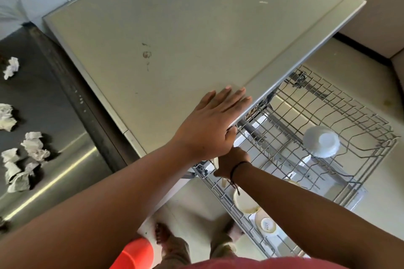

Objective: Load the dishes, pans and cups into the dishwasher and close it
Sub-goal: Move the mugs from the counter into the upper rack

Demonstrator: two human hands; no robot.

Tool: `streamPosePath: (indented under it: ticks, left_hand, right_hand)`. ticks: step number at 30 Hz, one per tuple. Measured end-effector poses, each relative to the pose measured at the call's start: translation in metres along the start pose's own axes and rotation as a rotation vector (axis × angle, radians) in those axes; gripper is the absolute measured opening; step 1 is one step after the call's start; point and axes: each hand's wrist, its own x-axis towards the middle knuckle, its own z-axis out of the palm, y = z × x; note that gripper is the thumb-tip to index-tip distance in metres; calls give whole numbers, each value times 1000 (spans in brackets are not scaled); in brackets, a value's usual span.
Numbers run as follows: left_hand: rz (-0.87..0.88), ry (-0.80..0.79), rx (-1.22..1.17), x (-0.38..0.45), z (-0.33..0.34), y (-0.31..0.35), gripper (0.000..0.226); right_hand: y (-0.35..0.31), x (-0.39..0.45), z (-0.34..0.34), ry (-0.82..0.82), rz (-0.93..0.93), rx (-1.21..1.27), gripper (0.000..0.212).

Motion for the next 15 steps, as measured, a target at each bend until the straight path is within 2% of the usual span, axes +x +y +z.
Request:
streamPosePath:
  ticks: [7,12,15]
  left_hand:
    - [-17,-1,1,0,-1,1,66]
    - [-14,-4,-1,0,-1,0,65]
    - [-5,-5,6,-1,0,0,65]
  right_hand:
    - [-9,2,10,81,-130,-71,82]
    - [-18,1,23,130,-93,-11,74]
    - [-15,2,28,126,-95,-16,79]
